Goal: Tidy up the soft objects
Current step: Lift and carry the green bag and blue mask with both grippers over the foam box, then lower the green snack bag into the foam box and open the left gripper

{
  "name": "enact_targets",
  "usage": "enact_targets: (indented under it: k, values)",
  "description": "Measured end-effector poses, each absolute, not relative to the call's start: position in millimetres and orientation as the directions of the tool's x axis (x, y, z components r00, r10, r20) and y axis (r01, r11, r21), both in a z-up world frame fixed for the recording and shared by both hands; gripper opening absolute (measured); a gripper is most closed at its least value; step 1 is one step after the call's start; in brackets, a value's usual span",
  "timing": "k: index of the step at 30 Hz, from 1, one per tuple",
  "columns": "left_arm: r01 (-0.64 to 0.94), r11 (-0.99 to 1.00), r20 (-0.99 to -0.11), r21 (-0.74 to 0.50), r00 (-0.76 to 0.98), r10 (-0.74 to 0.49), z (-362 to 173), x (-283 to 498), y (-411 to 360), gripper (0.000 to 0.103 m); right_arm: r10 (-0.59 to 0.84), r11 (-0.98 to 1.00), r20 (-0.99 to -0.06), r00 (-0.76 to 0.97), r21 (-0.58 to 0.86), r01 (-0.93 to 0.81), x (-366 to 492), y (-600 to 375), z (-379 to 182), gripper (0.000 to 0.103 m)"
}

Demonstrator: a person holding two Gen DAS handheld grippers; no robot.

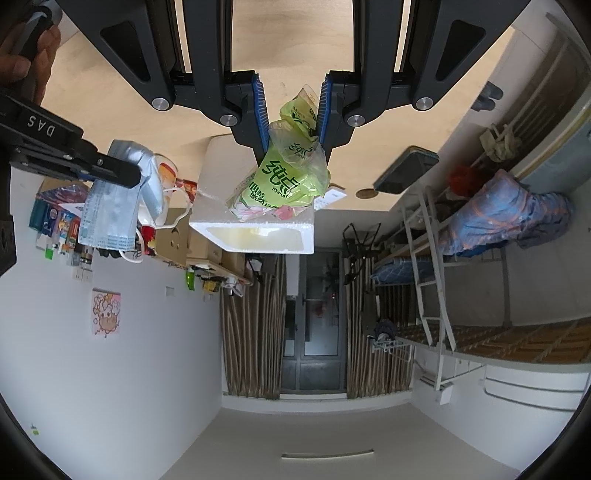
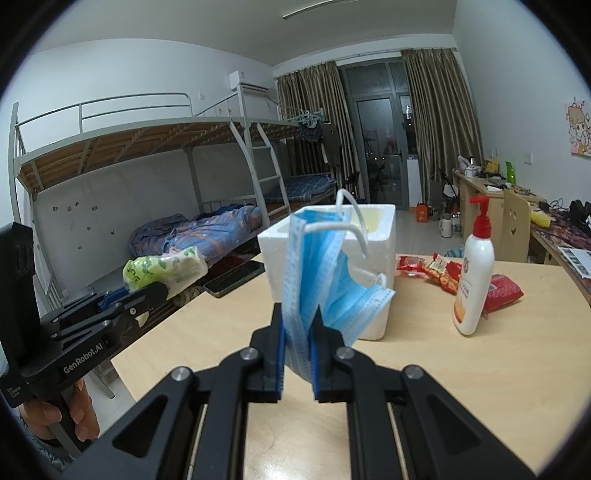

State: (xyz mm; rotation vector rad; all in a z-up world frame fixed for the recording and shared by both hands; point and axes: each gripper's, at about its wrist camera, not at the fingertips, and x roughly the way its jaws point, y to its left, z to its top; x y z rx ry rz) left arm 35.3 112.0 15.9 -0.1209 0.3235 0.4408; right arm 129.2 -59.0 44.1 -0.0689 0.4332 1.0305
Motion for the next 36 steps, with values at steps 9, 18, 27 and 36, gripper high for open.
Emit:
enact_targets:
  k: [9, 18, 27, 36]
  values:
    - [-0.421, 0.906, -0.312, -0.043, 0.867, 0.388, 35, 39, 111, 0.024, 0.830, 0.501, -0.352, 0.433, 0.130, -0.856, 133, -53, 63, 0.014]
    - [-0.413, 0.910, -0.311, -0.039, 0.870, 0.382, 54, 60, 122, 0.024, 0.835, 0.491, -0.347, 0.428, 0.117, -0.863, 145, -41, 76, 0.014]
    - [-0.406, 0.913, -0.322, -0.044, 0.871, 0.371, 71, 87, 139, 0.024, 0.835, 0.489, -0.343, 0.430, 0.108, -0.865, 161, -25, 88, 0.014]
    - [-0.383, 0.923, -0.352, -0.039, 0.870, 0.346, 80, 119, 151, 0.024, 0.828, 0.500, -0.348, 0.439, 0.103, -0.860, 180, -15, 94, 0.014]
